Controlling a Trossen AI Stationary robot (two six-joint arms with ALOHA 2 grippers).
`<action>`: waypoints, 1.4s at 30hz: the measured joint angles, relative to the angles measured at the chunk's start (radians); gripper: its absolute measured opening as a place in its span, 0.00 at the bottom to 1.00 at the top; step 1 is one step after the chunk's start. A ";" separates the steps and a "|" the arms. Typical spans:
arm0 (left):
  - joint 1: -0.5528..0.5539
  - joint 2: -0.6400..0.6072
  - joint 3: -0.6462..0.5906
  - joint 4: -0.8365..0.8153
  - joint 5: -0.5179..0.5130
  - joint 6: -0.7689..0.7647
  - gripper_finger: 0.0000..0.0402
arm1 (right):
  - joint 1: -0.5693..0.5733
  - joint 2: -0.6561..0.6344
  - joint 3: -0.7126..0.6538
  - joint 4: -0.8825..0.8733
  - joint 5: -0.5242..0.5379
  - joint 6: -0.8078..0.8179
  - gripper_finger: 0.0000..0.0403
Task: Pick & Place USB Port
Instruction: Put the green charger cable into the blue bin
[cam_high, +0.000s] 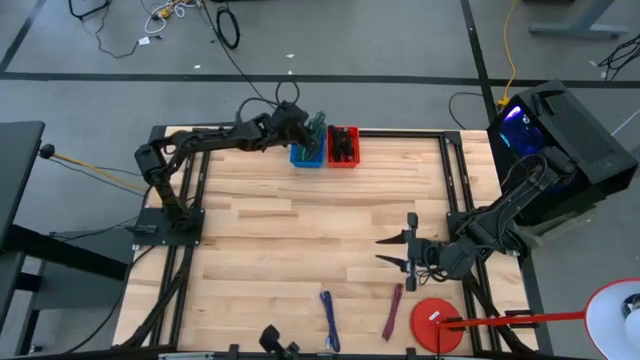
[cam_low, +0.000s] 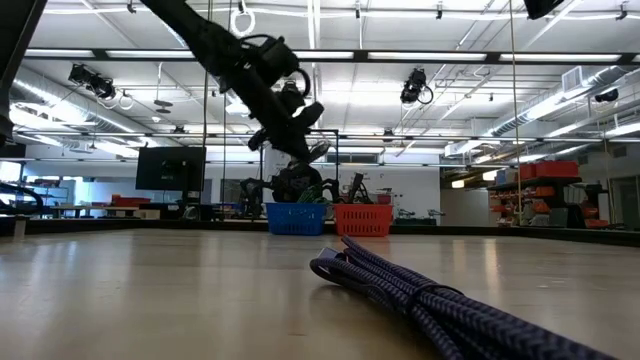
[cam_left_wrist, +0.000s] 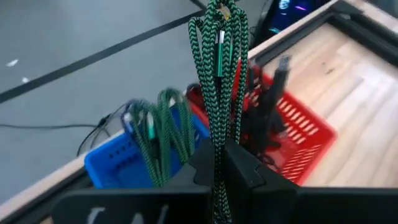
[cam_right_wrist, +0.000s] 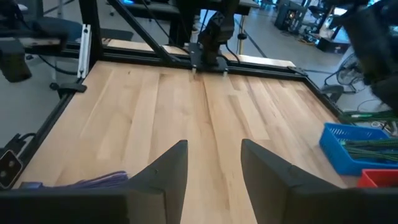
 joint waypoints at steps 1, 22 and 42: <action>0.003 0.000 -0.018 0.019 -0.004 -0.007 0.03 | 0.000 0.000 0.000 0.000 0.004 0.000 0.37; 0.048 0.000 -0.261 0.435 -0.195 -0.144 0.03 | -0.001 0.000 0.000 -0.001 0.005 -0.001 0.37; 0.022 0.028 -0.272 0.469 -0.225 -0.184 0.03 | -0.001 0.000 0.000 0.000 0.004 -0.009 0.37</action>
